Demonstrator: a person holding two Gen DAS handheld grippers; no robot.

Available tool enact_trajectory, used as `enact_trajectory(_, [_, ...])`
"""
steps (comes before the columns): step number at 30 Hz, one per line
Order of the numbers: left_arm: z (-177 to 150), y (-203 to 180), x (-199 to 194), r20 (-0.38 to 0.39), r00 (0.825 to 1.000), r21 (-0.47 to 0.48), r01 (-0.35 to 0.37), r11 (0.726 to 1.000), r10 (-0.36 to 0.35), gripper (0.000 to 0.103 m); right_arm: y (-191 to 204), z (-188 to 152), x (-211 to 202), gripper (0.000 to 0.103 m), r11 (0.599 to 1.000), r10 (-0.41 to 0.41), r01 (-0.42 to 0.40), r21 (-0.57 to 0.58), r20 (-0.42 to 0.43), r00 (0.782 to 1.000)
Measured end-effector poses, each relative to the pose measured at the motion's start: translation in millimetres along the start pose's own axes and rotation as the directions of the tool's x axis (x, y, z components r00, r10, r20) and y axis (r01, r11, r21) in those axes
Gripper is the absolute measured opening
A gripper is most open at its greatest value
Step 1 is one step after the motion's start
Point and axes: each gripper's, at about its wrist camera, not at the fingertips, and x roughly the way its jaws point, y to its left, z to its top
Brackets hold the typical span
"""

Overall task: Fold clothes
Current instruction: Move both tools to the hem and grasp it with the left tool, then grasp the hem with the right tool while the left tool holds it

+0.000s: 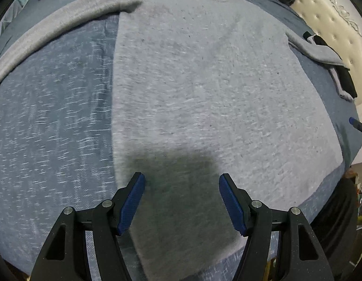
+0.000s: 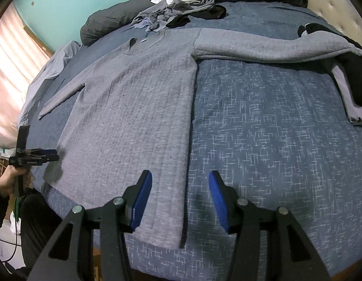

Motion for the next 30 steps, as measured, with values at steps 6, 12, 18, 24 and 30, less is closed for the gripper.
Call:
enact_trajectory(6, [-1.0, -2.0, 11.6, -0.011, 1.000, 0.044, -0.014, 0.999, 0.015, 0.045, 1.7, -0.2, -3.4, 0.051, 1.000, -0.001, 0.001, -0.006, 0.004, 1.000])
enact_trajectory(12, [2.7, 1.2, 5.2, 0.001, 1.000, 0.054, 0.021, 0.998, -0.021, 0.008, -1.0, 0.8, -0.3, 0.051, 1.000, 0.000, 0.000, 0.015, 0.000, 1.000])
enact_trajectory(18, [3.3, 7.8, -10.0, 0.028, 0.998, 0.059, 0.052, 0.997, -0.054, 0.006, 5.4, 1.0, 1.8, 0.051, 1.000, 0.007, -0.007, 0.004, -0.006, 1.000])
enact_trajectory(24, [12.1, 31.1, -41.3, 0.089, 0.989, 0.032, 0.112, 0.993, -0.114, 0.003, 7.3, 1.4, 4.4, 0.051, 1.000, -0.002, 0.002, 0.002, -0.018, 1.000])
enact_trajectory(30, [11.7, 54.8, -57.1, 0.125, 0.985, -0.011, 0.124, 0.992, -0.122, 0.003, 11.1, 0.9, 12.7, 0.051, 1.000, 0.003, -0.003, 0.002, -0.034, 0.999])
